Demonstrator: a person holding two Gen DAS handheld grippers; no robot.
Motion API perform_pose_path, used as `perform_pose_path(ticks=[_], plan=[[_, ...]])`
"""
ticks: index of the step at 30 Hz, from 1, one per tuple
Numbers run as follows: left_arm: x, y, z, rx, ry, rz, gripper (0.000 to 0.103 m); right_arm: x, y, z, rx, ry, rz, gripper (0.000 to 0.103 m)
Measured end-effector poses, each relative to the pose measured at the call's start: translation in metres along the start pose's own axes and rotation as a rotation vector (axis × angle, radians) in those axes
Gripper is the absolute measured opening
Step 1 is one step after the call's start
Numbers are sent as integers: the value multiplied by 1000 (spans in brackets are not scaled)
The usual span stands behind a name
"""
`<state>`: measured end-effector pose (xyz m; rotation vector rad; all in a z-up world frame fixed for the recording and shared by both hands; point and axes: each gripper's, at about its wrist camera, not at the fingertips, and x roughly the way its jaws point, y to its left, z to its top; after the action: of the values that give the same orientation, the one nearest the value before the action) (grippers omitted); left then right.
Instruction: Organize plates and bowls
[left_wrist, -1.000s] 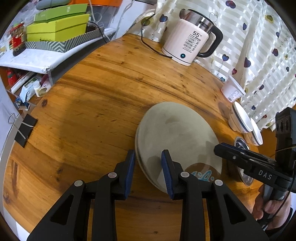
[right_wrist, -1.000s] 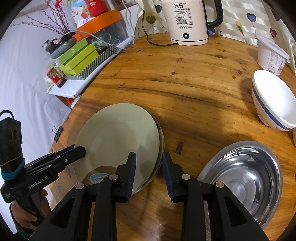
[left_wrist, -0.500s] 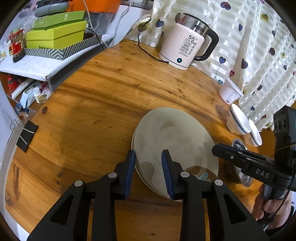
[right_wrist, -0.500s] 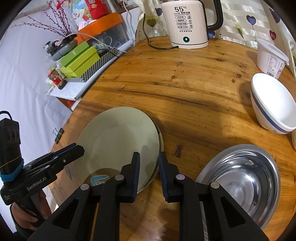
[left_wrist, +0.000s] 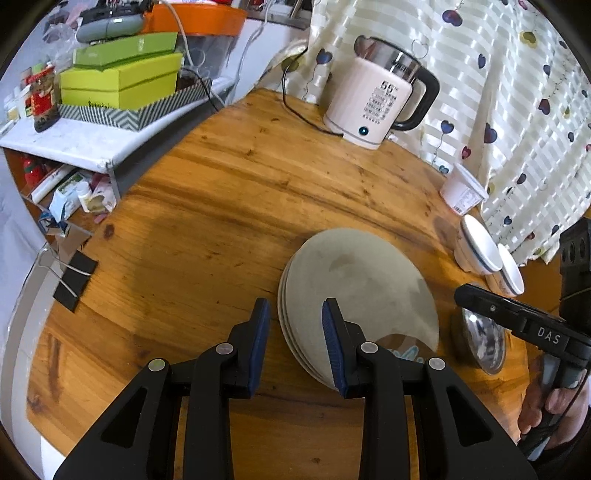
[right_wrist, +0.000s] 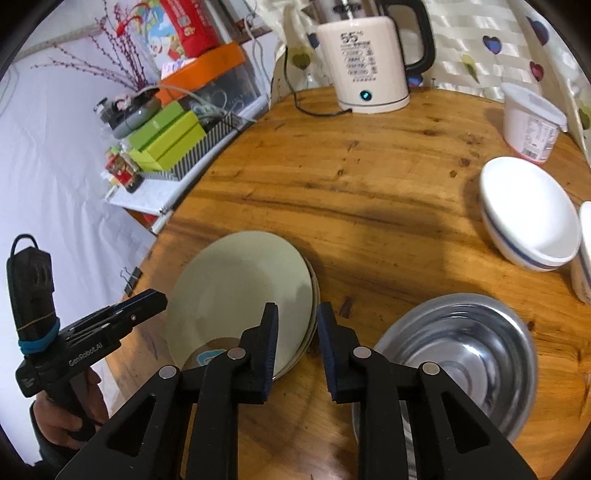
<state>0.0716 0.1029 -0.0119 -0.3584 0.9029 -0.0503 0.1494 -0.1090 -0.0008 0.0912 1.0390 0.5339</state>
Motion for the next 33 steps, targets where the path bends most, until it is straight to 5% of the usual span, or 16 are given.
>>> perform_pose_path(ticks=[14,24,33], plan=[[-23,-58,-24,100,-25,-103,30,-69,-3,-47,21,-117,9,32],[-10,-109,-40,196,27,-196,30,-103,-70,-89,223,-176,-59,31],[11,-147,-32,260,54,-237,30,-87,-122,-88,350,-129,-129,31]])
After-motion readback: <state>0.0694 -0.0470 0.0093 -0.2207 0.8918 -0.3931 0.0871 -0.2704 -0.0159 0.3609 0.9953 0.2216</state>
